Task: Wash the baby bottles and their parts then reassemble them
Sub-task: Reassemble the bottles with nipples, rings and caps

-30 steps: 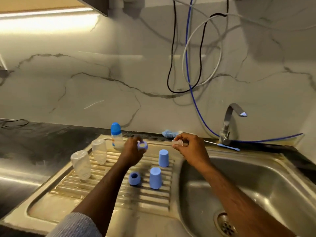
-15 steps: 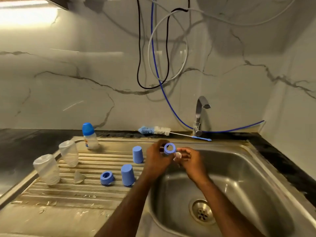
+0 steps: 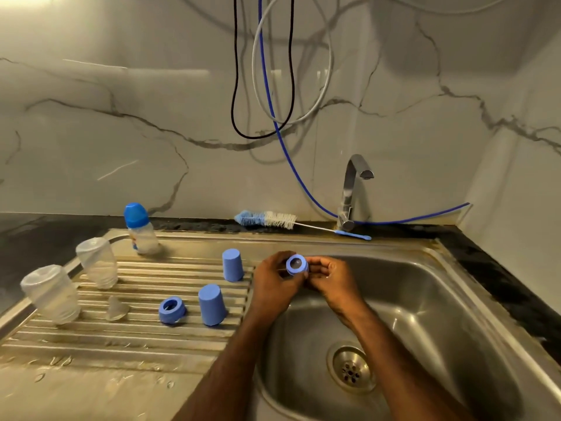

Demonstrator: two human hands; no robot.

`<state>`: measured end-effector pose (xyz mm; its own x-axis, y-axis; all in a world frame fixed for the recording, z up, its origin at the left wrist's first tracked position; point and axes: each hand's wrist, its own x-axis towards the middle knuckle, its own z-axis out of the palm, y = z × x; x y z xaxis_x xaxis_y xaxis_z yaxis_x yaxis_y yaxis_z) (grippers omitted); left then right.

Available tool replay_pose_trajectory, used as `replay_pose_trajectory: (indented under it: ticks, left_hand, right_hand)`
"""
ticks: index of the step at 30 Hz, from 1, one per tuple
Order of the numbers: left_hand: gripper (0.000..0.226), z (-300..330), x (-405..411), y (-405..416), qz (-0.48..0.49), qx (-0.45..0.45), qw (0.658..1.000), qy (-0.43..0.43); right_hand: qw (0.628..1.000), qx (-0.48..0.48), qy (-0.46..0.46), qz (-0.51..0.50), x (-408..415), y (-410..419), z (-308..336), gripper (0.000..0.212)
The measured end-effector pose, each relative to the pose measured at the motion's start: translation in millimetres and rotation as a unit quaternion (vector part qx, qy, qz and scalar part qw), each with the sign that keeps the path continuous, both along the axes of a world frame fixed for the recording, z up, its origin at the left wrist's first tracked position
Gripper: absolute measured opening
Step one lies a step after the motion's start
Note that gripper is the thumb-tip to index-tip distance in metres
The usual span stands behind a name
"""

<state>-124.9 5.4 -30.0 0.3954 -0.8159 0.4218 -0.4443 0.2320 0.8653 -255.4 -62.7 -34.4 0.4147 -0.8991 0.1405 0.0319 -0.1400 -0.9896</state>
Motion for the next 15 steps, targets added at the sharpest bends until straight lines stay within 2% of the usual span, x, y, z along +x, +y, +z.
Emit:
replay_pose_trajectory:
  ticks: [4, 8, 10, 13, 15]
  left_hand:
    - [0.039, -4, 4, 1, -0.004, 0.009, 1.000, -0.003]
    - [0.042, -6, 7, 2, 0.000, 0.018, 1.000, -0.005]
    - [0.041, -7, 6, 2, -0.001, 0.018, 1.000, -0.001]
    - [0.036, -8, 4, 1, -0.011, 0.011, 1.000, -0.016]
    - [0.037, -7, 5, 3, -0.023, 0.005, 0.999, -0.026]
  right_hand:
    - [0.997, 0.062, -0.042, 0.036, -4, 2, 1, 0.056]
    - [0.992, 0.091, -0.054, 0.073, -5, 5, 2, 0.062]
    - [0.996, 0.054, -0.020, 0.068, -2, 9, 3, 0.055]
    - [0.992, -0.083, 0.087, 0.035, 1, 12, 2, 0.035]
    - [0.982, -0.151, 0.115, -0.007, 1, 13, 3, 0.029]
